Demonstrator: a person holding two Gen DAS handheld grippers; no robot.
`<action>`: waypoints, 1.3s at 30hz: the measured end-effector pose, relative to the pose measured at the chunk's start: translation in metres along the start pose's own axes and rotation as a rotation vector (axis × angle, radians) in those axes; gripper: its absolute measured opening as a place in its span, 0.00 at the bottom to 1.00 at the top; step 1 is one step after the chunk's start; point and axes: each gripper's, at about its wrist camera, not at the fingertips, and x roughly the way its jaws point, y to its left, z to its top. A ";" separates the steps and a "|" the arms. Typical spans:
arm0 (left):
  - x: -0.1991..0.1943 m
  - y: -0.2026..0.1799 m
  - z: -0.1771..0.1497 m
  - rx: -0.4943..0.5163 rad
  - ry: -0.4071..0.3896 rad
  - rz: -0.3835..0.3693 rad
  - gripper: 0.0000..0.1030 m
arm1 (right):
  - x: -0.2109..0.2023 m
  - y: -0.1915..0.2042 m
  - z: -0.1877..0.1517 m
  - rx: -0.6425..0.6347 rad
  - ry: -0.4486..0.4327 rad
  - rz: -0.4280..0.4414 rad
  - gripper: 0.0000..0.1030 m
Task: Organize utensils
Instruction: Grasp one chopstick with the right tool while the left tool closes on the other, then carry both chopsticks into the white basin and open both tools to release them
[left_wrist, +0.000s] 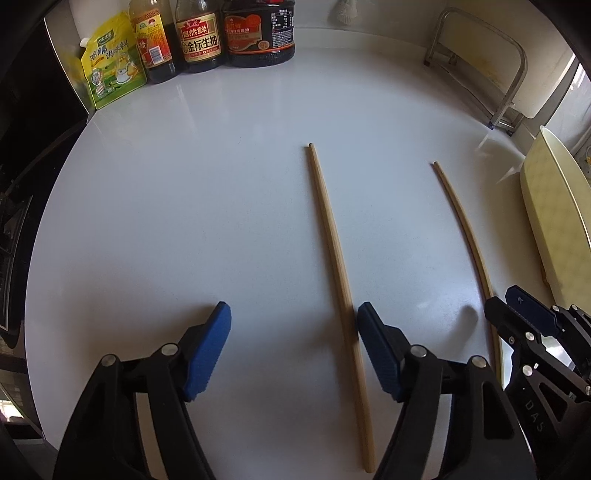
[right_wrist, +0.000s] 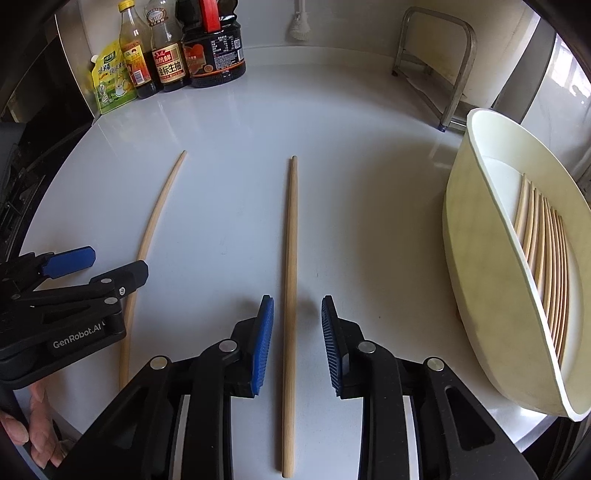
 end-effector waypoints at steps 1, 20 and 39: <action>0.000 -0.001 0.000 0.000 -0.003 0.000 0.63 | 0.002 0.001 0.000 -0.004 0.005 -0.004 0.25; -0.017 -0.002 0.000 0.033 0.022 -0.099 0.07 | -0.005 0.008 0.000 0.068 0.010 0.093 0.06; -0.112 -0.072 0.057 0.261 -0.163 -0.223 0.07 | -0.112 -0.074 0.027 0.277 -0.216 0.083 0.06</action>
